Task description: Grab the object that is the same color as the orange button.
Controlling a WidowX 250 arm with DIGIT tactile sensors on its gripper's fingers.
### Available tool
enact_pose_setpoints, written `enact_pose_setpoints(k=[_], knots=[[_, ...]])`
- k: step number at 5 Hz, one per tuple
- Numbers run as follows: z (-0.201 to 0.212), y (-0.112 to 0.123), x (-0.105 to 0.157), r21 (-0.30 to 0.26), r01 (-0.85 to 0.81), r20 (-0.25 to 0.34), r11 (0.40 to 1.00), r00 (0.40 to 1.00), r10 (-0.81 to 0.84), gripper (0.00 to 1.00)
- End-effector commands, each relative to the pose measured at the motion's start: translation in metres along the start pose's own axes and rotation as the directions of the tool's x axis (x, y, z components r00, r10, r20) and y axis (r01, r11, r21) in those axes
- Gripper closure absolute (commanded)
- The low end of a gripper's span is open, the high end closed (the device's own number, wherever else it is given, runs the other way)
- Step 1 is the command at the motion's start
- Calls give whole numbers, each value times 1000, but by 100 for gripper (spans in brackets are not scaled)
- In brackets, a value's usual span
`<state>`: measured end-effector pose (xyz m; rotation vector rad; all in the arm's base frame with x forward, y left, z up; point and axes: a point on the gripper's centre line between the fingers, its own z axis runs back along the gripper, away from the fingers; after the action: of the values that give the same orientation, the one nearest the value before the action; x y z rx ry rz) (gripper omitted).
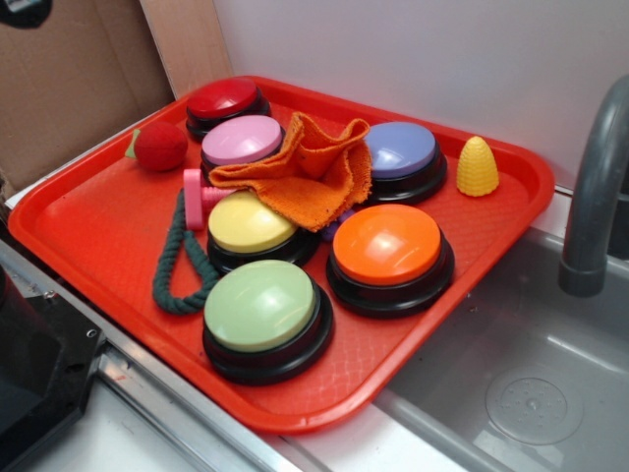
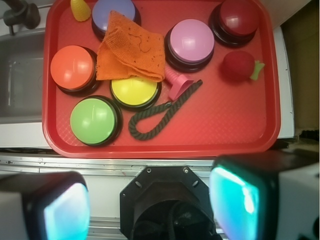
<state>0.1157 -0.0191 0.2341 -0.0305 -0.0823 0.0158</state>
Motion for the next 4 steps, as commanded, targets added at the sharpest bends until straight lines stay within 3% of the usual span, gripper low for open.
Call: enact_pose_setpoints(k=[1,2,3,4], knots=[[0,0,0,0,0,0,1000,1000,0,0],[-23,-14,33,-7,-39,61,999,997,40,0],[-41,-25,61,28,-69,91,997,994,66,0],[-54,-26,78,6,-96,98,995,991,95,0]])
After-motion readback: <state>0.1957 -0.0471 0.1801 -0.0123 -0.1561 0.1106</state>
